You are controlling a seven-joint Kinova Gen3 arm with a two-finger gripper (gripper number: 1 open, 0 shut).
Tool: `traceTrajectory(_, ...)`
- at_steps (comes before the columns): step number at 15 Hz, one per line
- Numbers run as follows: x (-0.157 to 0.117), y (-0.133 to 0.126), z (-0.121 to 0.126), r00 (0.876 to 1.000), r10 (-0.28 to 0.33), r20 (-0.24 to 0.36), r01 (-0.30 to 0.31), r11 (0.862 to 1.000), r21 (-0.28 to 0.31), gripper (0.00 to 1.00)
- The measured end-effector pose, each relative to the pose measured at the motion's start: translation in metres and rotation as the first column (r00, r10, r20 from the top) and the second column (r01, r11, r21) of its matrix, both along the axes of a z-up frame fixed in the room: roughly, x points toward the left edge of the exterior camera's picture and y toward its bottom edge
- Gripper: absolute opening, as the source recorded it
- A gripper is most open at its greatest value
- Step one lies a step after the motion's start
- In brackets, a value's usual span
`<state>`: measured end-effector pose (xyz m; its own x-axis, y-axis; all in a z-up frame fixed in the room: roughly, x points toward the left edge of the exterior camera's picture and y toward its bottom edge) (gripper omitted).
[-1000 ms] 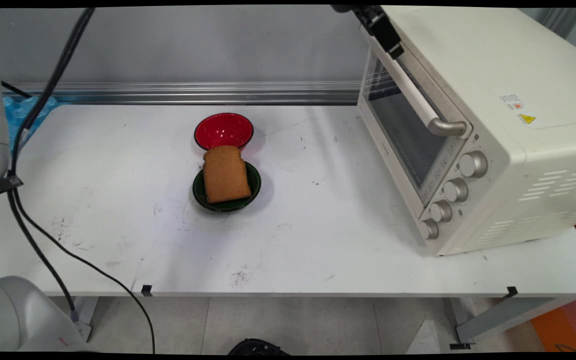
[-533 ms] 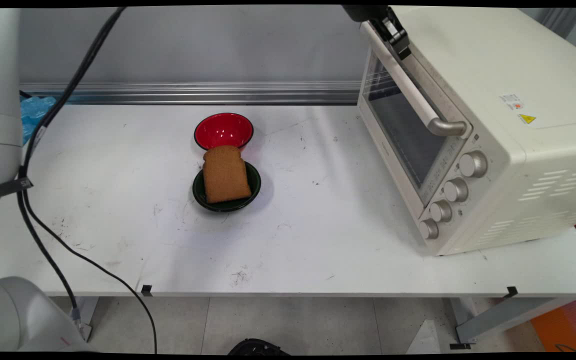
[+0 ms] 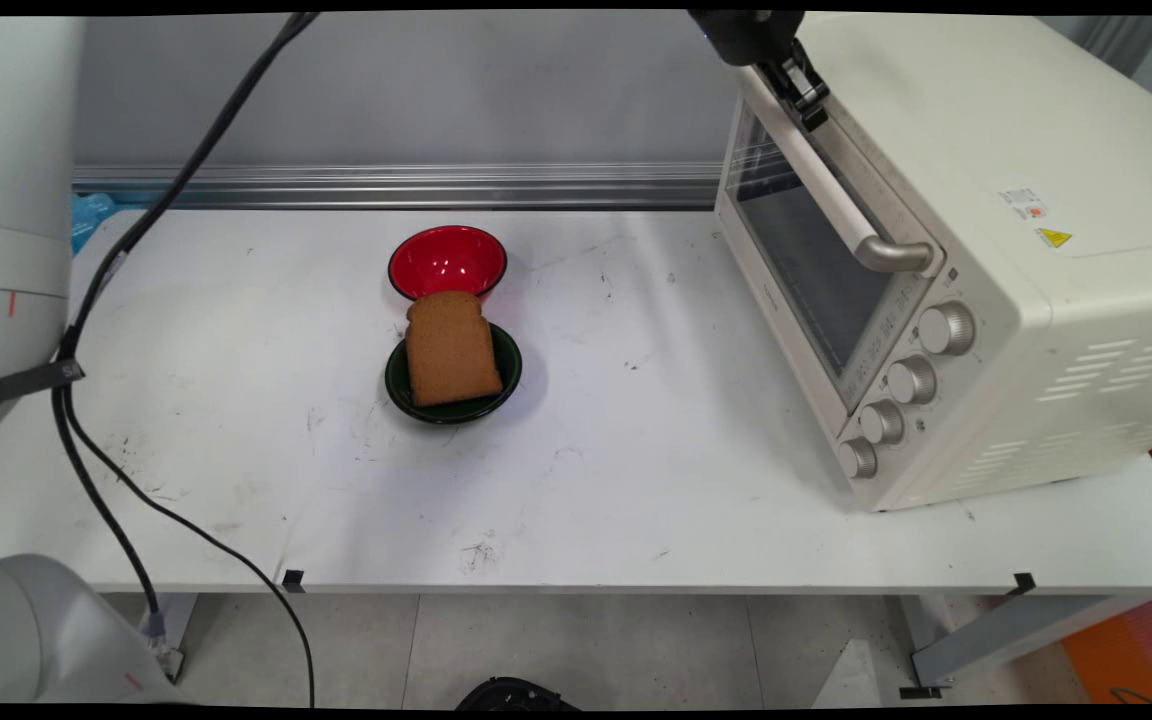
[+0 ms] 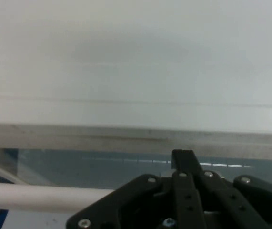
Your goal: Open the oven
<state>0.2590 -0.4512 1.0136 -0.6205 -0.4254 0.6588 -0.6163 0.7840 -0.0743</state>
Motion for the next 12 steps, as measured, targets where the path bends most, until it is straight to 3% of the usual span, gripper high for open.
traceTrajectory(12,0.0,-0.006,-0.015,1.0,0.011,0.024,-0.012,1.0,0.018,0.0)
